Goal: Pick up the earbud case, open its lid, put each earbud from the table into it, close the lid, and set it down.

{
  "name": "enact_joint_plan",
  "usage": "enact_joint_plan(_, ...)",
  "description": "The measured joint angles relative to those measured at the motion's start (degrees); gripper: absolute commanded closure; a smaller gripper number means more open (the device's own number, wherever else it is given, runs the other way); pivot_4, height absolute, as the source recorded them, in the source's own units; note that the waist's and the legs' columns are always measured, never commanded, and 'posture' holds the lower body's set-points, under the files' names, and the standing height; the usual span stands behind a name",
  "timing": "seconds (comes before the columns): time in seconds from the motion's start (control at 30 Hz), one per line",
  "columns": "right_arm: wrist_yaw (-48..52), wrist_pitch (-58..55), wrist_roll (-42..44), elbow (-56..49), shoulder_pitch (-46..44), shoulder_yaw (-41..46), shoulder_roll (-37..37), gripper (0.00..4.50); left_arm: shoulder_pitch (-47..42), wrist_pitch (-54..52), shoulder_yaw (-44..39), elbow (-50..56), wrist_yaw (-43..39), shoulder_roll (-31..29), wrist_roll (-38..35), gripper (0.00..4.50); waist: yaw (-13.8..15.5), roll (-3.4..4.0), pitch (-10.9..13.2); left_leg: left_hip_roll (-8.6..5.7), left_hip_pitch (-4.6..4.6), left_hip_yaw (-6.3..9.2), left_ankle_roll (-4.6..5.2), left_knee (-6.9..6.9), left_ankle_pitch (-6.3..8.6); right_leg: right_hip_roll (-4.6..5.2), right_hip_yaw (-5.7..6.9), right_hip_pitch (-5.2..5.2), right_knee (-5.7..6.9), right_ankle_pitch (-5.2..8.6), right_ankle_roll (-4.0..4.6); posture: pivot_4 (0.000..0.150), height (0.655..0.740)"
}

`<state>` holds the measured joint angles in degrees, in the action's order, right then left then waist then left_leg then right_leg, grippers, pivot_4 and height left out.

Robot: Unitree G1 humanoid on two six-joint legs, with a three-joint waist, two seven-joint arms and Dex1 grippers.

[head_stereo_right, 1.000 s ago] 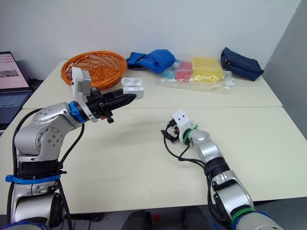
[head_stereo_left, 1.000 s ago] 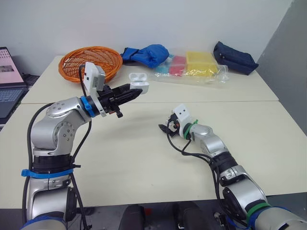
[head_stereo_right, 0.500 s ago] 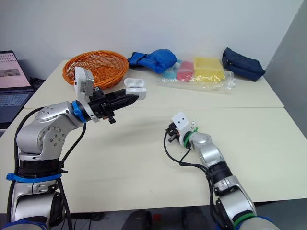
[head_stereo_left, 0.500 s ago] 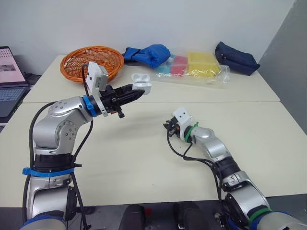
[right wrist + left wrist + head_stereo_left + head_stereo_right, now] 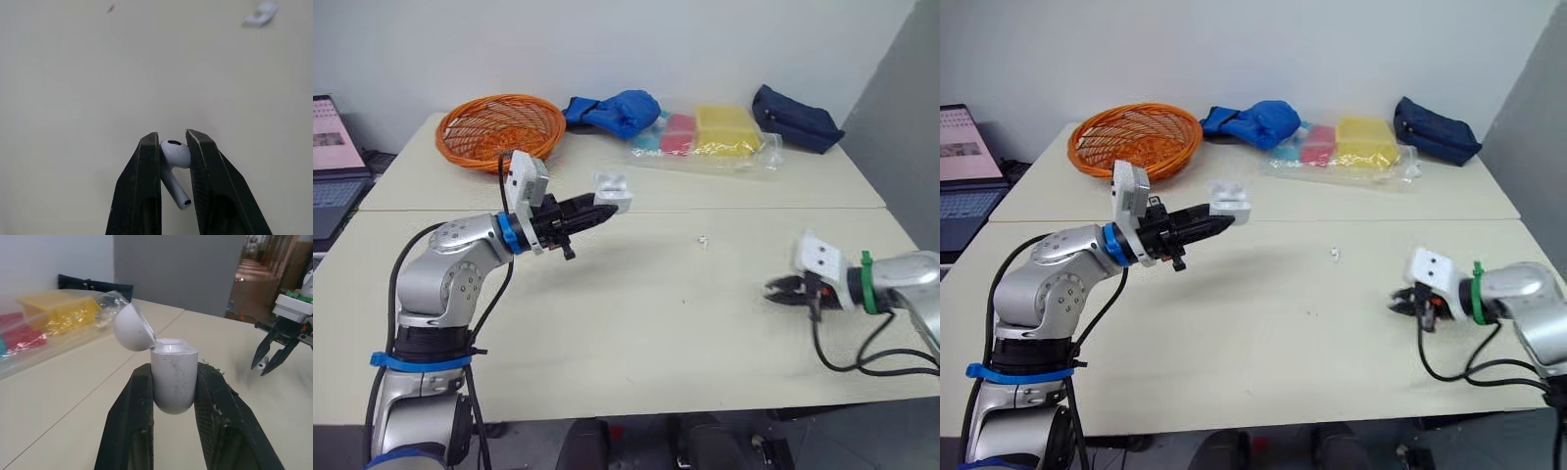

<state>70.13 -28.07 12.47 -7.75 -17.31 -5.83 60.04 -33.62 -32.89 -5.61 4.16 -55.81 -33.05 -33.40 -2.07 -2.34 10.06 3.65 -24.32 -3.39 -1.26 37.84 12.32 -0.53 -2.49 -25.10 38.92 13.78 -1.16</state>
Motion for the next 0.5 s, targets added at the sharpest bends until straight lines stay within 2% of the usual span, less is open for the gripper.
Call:
enact_joint_plan(0.1,3.1,5.8,-3.1,8.7,-1.2,-1.1,3.5,4.08,-0.1,0.0,0.2,0.9,-0.1,0.1,-0.6,3.75,-0.2,0.03,0.0,-0.05,0.24,-0.01,0.00,0.02,-0.01,-0.02,-0.07,0.12,0.06,0.03,0.14,0.150,0.7400)
enact_joint_plan(0.2,6.5,6.4,-5.4,14.3,-4.8,-2.3,6.7,4.08,0.7,-0.1,0.1,2.6,-0.1,0.7,-2.1,3.75,-0.3,0.06,0.0,-0.05,0.34,-0.05,0.00,0.02,-0.01,-0.02,-0.14,0.19,0.06,0.05,0.21,0.150,0.7400)
enact_joint_plan(0.4,9.6,6.4,-6.9,16.8,-7.1,-4.8,5.6,4.08,2.4,0.1,0.0,5.1,0.4,3.2,-4.5,3.75,0.1,0.06,0.0,-0.02,0.30,-0.03,0.00,-0.02,0.00,-0.06,-0.10,0.18,0.05,-0.03,0.02,0.150,0.7400)
enact_joint_plan(0.5,10.1,6.5,-7.3,17.3,-7.1,-5.2,5.4,4.08,2.8,3.7,-1.2,6.6,4.6,7.5,-4.1,3.75,0.3,0.11,0.1,-0.02,0.28,-0.05,0.00,0.00,0.00,-0.03,-0.11,0.21,0.02,-0.03,0.01,0.150,0.7400)
